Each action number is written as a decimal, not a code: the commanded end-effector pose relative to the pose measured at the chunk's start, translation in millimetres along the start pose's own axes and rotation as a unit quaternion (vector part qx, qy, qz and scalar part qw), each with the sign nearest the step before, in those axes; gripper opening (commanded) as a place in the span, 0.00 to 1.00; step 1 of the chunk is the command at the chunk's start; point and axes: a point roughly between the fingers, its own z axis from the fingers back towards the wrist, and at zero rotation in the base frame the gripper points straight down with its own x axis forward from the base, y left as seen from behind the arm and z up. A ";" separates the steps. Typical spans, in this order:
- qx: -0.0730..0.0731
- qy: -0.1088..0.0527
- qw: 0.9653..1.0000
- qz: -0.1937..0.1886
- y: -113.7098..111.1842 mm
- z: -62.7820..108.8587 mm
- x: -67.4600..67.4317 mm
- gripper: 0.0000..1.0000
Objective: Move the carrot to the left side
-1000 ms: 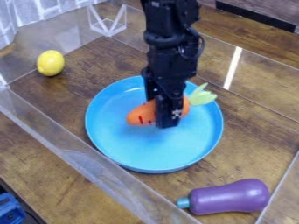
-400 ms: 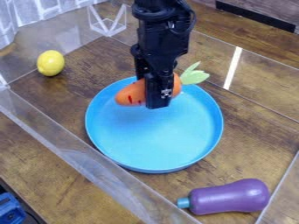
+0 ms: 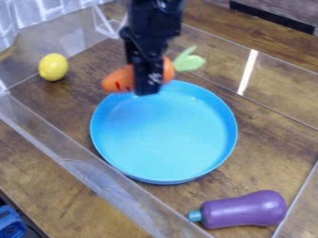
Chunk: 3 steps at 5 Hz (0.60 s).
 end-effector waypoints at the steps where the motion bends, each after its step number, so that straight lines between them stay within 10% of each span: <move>1: 0.025 -0.013 1.000 0.008 25.3 20.7 -22.9 0.00; 3: 0.028 -0.012 0.999 0.020 67.1 6.6 -71.9 0.00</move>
